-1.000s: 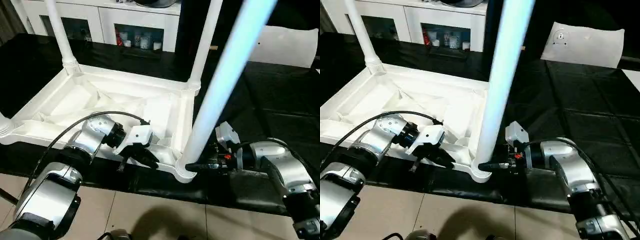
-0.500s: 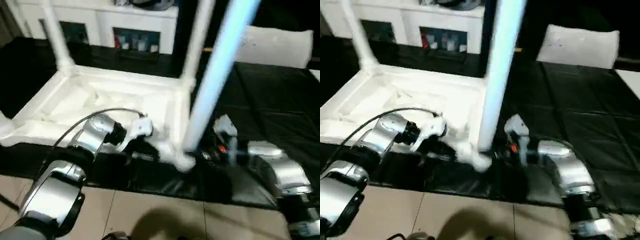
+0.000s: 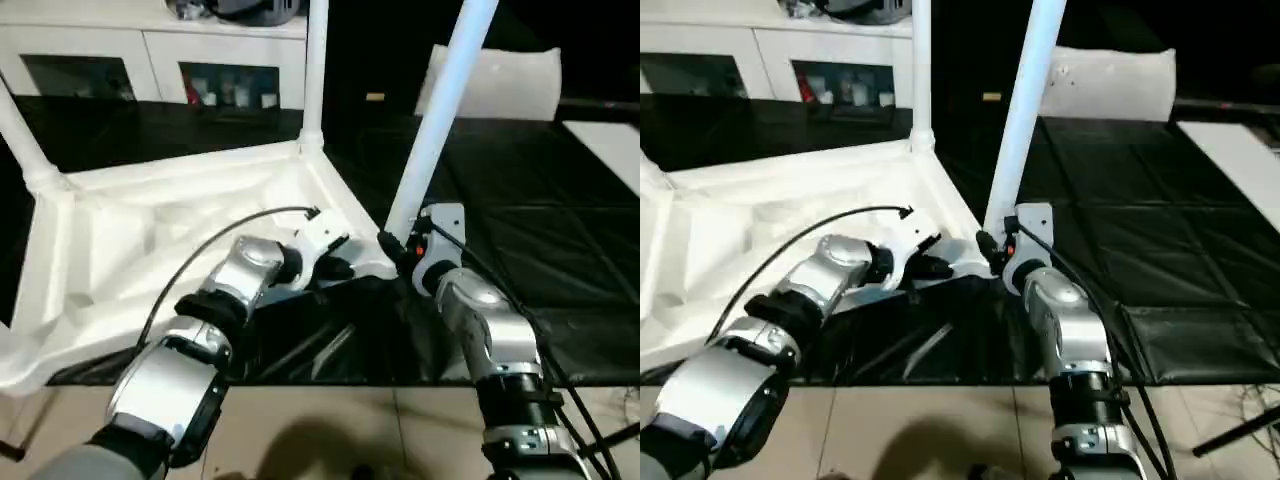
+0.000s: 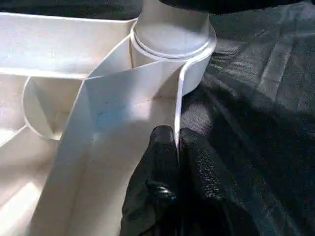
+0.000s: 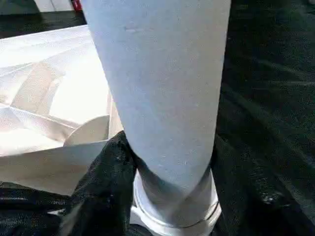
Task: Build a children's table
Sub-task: Rotate leg to tighten
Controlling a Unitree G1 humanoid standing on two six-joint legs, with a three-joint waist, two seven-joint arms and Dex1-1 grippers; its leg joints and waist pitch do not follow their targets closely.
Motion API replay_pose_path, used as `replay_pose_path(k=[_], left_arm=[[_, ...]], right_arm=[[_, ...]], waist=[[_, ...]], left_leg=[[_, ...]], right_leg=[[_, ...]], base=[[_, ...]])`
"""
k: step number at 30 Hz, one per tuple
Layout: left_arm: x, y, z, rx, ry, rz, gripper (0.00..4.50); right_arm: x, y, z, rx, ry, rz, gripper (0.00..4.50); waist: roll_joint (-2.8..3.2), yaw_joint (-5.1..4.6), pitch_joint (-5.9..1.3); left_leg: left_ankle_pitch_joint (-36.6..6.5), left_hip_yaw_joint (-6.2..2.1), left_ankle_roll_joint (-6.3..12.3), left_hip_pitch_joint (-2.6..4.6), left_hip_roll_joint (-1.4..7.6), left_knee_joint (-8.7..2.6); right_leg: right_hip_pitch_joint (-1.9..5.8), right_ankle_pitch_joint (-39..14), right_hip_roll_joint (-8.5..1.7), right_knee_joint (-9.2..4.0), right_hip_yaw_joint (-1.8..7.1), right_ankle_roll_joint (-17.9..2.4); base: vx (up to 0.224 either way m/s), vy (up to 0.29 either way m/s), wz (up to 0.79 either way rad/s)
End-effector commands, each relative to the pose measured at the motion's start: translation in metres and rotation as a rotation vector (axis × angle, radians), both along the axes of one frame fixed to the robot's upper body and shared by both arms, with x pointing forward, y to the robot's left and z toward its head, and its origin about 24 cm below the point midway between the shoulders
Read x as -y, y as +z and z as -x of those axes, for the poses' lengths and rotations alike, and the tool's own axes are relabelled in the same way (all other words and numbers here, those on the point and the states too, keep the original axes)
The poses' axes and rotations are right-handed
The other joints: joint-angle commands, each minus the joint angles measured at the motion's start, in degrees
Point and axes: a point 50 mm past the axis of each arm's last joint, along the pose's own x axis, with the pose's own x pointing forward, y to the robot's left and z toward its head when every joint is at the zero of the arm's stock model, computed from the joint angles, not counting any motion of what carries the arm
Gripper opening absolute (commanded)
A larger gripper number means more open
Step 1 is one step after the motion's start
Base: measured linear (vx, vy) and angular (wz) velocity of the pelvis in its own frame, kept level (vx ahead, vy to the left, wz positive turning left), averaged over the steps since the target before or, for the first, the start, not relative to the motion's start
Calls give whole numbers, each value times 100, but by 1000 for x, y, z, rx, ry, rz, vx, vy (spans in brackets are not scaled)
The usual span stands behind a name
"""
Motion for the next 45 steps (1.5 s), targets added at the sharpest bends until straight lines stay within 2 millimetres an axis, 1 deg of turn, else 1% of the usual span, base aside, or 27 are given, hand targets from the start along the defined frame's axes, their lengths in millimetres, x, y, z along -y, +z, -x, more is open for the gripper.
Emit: replay_pose_path(k=[1,2,3,4,5,6,7,8,10,11,12,13,14,16,18,22,23,24,28,29,30,32,34,35,38,41,45], left_arm=[[39,24,1,108,-83,106,0],[34,23,1,103,-92,98,0],[27,22,2,107,-112,91,0],[22,20,2,104,-118,85,0],[17,19,2,100,-121,77,0],[8,18,3,94,-144,68,0],[5,17,4,92,-157,64,0],[-1,16,5,87,-170,55,0],[-5,15,5,87,-183,47,0],[-17,14,9,82,-242,33,0],[-19,14,10,82,-257,29,0],[-30,13,13,64,-303,15,0],[-30,13,13,61,-305,14,0],[-34,12,15,53,-322,7,0],[-48,11,20,23,-393,-28,0],[-65,10,27,-6,-480,-71,0],[-66,11,28,-12,-489,-73,0],[-73,11,31,-32,-527,-85,0],[-78,11,34,-45,-555,-98,0],[-86,12,38,-62,-583,-115,0],[-90,12,40,-72,-597,-130,0],[-92,12,41,-78,-607,-138,0],[-101,13,45,-90,-625,-161,0],[-102,13,46,-92,-627,-164,0],[-105,14,47,-95,-628,-166,0],[-107,14,48,-99,-630,-170,0],[-108,15,51,-104,-636,-171,0]], right_arm=[[-65,4,14,0,291,-129,267],[-59,3,14,18,293,-112,282],[-51,3,16,36,297,-98,307],[-45,3,16,49,301,-87,310],[-39,3,17,62,304,-78,317],[-30,4,19,82,330,-69,317],[-27,5,20,90,344,-66,334],[-21,6,21,101,370,-61,347],[-17,7,22,107,388,-56,363],[-2,9,27,123,462,-27,363],[1,10,28,125,479,-19,383],[12,13,31,133,538,3,393],[13,13,31,133,542,4,393],[17,14,32,135,560,12,417],[29,17,36,128,667,55,437],[34,19,42,94,843,83,437],[33,19,43,94,861,83,437],[30,19,44,96,928,82,437],[29,19,44,95,964,74,437],[25,18,44,88,1014,64,412],[23,17,44,79,1038,62,412],[22,16,43,73,1054,60,399],[15,14,43,63,1102,44,387],[13,13,43,64,1112,42,374],[11,12,42,62,1126,35,360],[7,12,40,63,1144,26,324],[2,12,37,70,1166,9,299]], waist=[[1,-11,-353],[4,-24,-358],[0,-34,-361],[-21,-36,-360],[-33,-16,-388],[-61,-4,-425],[-76,15,-436],[-96,27,-423],[-132,55,-440],[-143,94,-462],[-136,120,-466],[-130,146,-462],[-132,182,-446],[-141,209,-453],[-128,240,-433],[-126,267,-408],[-131,269,-388],[-150,286,-389],[-150,299,-384],[-153,305,-389],[-167,310,-378],[-157,303,-379],[-210,304,-381],[-194,310,-377],[-196,305,-380],[-254,309,-391],[-262,301,-393]], left_leg=[[-2024,-152,89,-1,214,-416],[-2107,-162,70,12,248,-445],[-2140,-160,71,9,263,-475],[-2068,-146,123,-53,260,-495],[-1845,-129,170,-68,273,-494],[-1437,-112,259,-150,256,-480],[-1251,-97,337,-164,255,-462],[-1120,-38,480,-134,235,-430],[-937,0,606,-153,193,-383],[-708,3,680,-201,175,-360],[-625,13,729,-208,180,-347],[-486,35,824,-214,184,-339],[-464,54,858,-194,193,-331],[-475,60,824,-195,185,-315],[-549,62,667,-173,211,-336],[-792,60,567,-148,238,-361],[-876,70,512,-124,254,-375],[-904,71,478,-123,252,-378],[-891,67,417,-123,263,-389],[-910,63,386,-112,275,-389],[-882,67,383,-124,277,-395],[-881,69,351,-120,281,-403],[-866,71,324,-126,283,-406],[-882,72,299,-114,290,-408],[-869,76,261,-109,291,-407],[-835,78,237,-113,294,-403],[-800,78,224,-114,294,-402]], right_leg=[[224,-3590,-404,-578,207,165],[190,-3262,-396,-527,247,26],[164,-2769,-374,-443,313,-267],[184,-2440,-365,-370,378,-477],[196,-2056,-382,-285,440,-692],[232,-1573,-370,-170,501,-868],[227,-1425,-366,-143,528,-936],[163,-1330,-360,-126,574,-1092],[163,-1371,-369,-91,624,-1192],[195,-1284,-365,-52,640,-1199],[192,-1193,-360,-26,648,-1224],[186,-1011,-344,2,661,-1252],[162,-994,-335,2,672,-1259],[159,-1018,-327,20,677,-1255],[140,-1387,-299,-6,672,-1161],[127,-1709,-284,-32,685,-1084],[86,-1779,-269,-42,705,-1085],[94,-1839,-278,-45,708,-1072],[85,-1900,-280,-28,714,-1072],[77,-1903,-294,-7,717,-1124],[72,-1918,-290,-10,720,-1110],[69,-1853,-277,-10,727,-1122],[76,-1791,-281,7,727,-1146],[64,-1775,-279,11,730,-1150],[64,-1638,-274,25,736,-1201],[76,-1620,-285,46,741,-1208],[74,-1639,-285,54,743,-1214]], base=[[77,23,-2],[77,23,-2],[0,0,0],[0,0,0],[54,34,2],[0,0,0],[0,0,0],[0,0,0],[27,-26,1],[54,-52,2],[36,-61,-4],[27,-60,-4],[36,-84,-5],[11,-27,-1],[0,0,0],[0,0,0],[0,0,0],[0,0,0],[0,0,0],[0,0,0],[0,0,0],[0,0,0],[0,0,0],[0,0,0],[0,0,0],[0,0,0],[0,0,0]])
